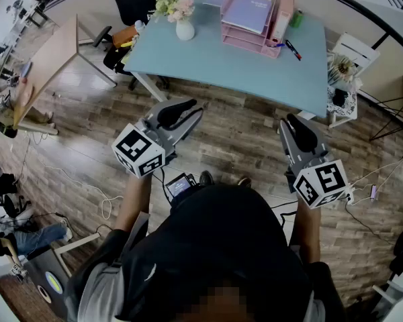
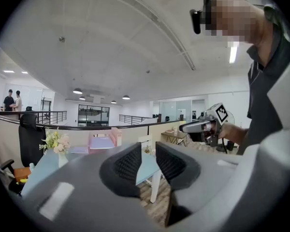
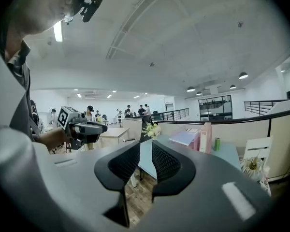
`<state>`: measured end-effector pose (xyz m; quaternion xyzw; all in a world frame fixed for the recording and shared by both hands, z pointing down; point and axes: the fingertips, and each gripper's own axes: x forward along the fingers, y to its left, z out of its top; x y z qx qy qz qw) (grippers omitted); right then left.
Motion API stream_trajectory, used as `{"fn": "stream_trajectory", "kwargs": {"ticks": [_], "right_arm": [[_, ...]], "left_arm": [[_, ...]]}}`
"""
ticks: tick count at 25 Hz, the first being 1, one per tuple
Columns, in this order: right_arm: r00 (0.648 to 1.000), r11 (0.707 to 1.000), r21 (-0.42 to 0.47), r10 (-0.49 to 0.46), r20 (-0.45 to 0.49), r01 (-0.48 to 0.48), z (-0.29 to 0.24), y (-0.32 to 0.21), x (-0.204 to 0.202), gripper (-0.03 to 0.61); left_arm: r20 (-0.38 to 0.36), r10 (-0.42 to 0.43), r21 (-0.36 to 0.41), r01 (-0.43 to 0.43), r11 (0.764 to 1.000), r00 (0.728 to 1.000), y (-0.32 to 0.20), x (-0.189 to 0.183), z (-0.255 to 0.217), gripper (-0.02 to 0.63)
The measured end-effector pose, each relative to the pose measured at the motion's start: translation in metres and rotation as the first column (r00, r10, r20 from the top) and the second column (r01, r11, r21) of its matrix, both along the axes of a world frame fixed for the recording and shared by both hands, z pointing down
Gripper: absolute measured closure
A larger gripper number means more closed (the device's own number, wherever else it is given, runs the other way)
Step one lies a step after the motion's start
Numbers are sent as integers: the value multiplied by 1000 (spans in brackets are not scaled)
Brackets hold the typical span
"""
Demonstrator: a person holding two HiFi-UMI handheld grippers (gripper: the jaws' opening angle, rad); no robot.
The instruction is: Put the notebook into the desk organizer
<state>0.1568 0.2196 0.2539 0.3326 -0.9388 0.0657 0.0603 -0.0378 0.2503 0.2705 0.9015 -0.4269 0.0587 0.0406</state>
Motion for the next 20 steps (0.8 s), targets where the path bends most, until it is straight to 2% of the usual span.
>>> {"fn": "stream_trajectory", "kwargs": {"ticks": [12, 20], "right_arm": [[999, 999, 5, 35, -11, -35, 1, 19, -33, 518], [996, 997, -7, 78, 47, -77, 0, 16, -58, 498]], "left_arm": [[-11, 30, -11, -30, 999, 999, 15, -38, 10, 471], [-23, 63, -23, -63, 998, 998, 12, -69, 16, 471]]}}
